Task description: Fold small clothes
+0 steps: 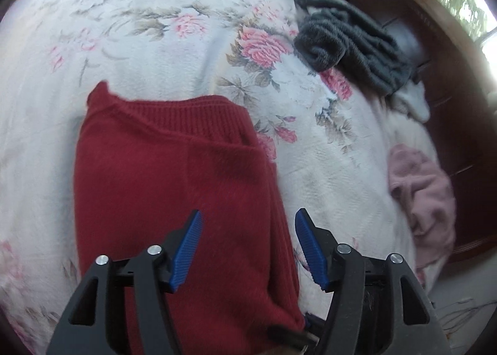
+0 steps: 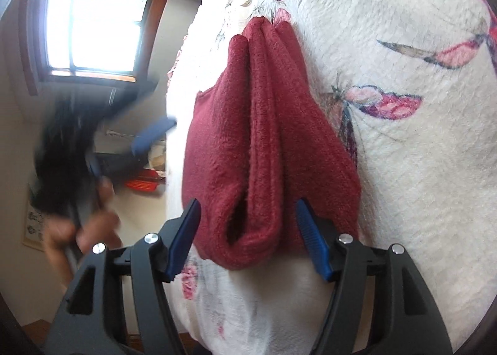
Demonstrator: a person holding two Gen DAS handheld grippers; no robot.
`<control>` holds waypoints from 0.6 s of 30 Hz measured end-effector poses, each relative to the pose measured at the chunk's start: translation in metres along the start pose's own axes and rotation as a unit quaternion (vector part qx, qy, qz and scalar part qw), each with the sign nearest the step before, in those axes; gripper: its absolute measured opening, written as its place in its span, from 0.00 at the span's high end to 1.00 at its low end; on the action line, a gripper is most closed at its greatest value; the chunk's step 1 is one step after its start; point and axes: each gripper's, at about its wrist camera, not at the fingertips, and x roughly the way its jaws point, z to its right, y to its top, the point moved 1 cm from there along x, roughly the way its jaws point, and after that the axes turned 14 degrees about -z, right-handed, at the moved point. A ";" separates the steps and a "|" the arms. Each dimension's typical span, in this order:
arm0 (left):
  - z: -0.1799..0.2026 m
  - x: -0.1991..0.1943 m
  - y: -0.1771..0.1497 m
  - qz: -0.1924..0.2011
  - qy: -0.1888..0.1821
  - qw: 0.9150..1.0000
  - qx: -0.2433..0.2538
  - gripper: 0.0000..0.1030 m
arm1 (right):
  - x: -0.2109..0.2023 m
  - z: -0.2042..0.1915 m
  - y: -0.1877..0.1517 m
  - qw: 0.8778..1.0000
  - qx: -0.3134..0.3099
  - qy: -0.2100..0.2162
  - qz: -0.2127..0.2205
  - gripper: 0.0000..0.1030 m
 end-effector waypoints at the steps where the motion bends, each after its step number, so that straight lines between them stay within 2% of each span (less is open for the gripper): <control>1: -0.009 -0.003 -0.007 0.001 -0.018 1.000 -0.007 0.39 | 0.006 0.002 -0.003 1.000 0.002 0.007 -0.001 0.37; 4: -0.036 -0.007 -0.033 -0.002 -0.064 0.998 -0.026 0.39 | 0.009 0.003 0.001 0.999 0.009 0.034 -0.002 0.34; 10: -0.064 -0.015 -0.075 -0.013 -0.128 0.991 -0.044 0.39 | 0.017 0.012 0.008 0.995 0.016 0.096 -0.010 0.33; 14: -0.070 -0.016 -0.094 -0.025 -0.152 0.988 -0.034 0.39 | 0.021 0.011 0.021 0.989 0.019 0.142 -0.041 0.32; 18: -0.075 -0.022 -0.105 -0.021 -0.172 0.985 -0.025 0.39 | 0.014 -0.007 0.055 0.991 0.005 0.103 -0.084 0.31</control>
